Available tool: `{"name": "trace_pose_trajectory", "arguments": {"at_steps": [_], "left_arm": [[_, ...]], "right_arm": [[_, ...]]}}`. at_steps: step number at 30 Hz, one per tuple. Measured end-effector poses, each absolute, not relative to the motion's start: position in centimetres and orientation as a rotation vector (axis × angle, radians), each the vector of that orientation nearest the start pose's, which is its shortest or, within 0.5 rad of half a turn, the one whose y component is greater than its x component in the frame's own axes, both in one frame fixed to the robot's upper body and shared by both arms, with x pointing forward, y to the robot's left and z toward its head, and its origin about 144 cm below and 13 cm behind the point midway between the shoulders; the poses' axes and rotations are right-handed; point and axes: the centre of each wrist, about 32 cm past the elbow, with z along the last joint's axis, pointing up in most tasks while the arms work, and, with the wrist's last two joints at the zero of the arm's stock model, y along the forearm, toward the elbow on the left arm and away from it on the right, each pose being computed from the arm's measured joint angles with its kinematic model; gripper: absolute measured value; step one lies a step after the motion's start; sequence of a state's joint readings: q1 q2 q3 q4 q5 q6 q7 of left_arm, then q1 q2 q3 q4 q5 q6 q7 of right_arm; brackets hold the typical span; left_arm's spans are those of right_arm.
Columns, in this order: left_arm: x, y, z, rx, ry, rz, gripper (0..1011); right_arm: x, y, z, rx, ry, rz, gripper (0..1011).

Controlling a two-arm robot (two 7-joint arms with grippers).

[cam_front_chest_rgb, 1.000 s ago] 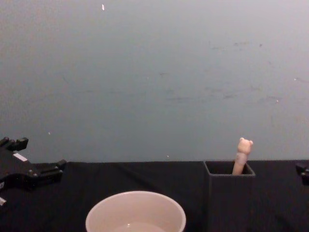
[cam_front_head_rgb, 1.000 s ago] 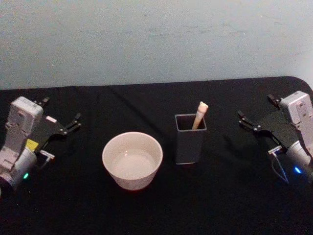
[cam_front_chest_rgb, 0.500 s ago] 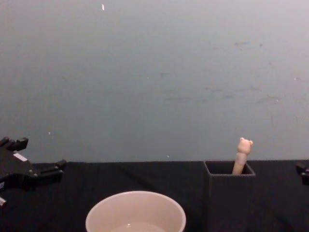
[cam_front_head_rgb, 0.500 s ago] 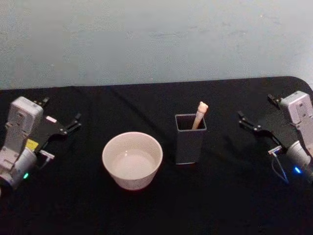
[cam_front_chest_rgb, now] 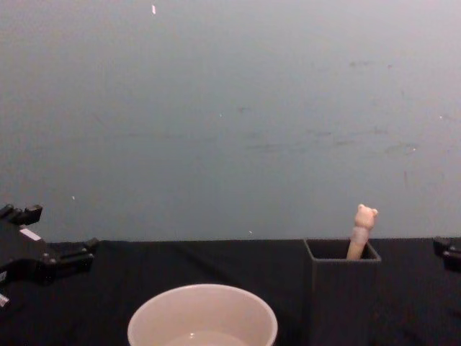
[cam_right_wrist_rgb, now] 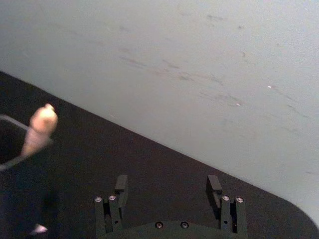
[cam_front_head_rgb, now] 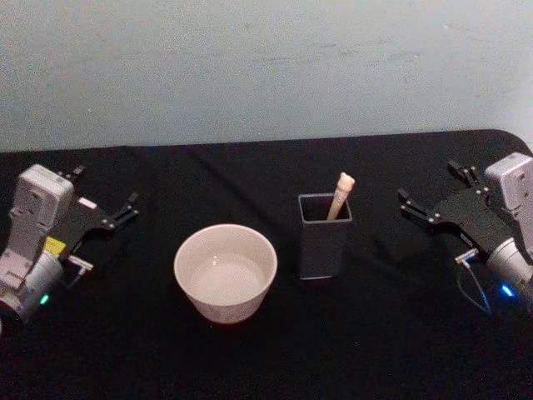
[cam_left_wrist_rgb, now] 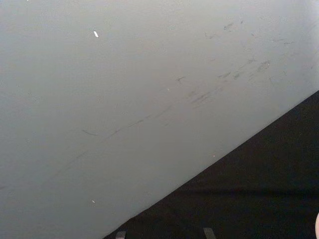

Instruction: Pick up the stirring spoon with one hand, stir inside the cup, then place it back in its original position.

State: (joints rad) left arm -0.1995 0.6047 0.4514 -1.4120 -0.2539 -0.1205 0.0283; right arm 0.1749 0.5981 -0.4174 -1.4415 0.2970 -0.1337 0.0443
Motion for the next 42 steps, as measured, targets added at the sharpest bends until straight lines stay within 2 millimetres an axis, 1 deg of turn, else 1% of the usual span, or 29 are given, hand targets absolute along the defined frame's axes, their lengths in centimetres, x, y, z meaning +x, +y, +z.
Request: {"name": "trace_pose_trajectory", "arguments": {"at_steps": [4, 13, 23, 28, 34, 42], "left_arm": [[48.9, 31.0, 114.0, 0.304, -0.285, 1.248, 1001], [48.9, 31.0, 114.0, 0.304, -0.285, 1.248, 1001], [48.9, 31.0, 114.0, 0.304, -0.285, 1.248, 1001], [48.9, 31.0, 114.0, 0.304, -0.285, 1.248, 1001], [48.9, 31.0, 114.0, 0.304, -0.285, 1.248, 1001], [48.9, 31.0, 114.0, 0.304, -0.285, 1.248, 1001]], "right_arm": [[48.1, -31.0, 114.9, -0.195, -0.199, -1.16, 1002], [47.4, -31.3, 115.9, -0.055, -0.027, -1.015, 1002], [47.5, -30.6, 115.9, 0.019, 0.076, -0.894, 1002], [48.1, -30.0, 115.6, 0.026, 0.095, -0.871, 1002], [49.6, -28.8, 115.2, 0.021, 0.107, -0.848, 1000], [51.1, -27.6, 114.8, 0.02, 0.116, -0.837, 1002]]}}
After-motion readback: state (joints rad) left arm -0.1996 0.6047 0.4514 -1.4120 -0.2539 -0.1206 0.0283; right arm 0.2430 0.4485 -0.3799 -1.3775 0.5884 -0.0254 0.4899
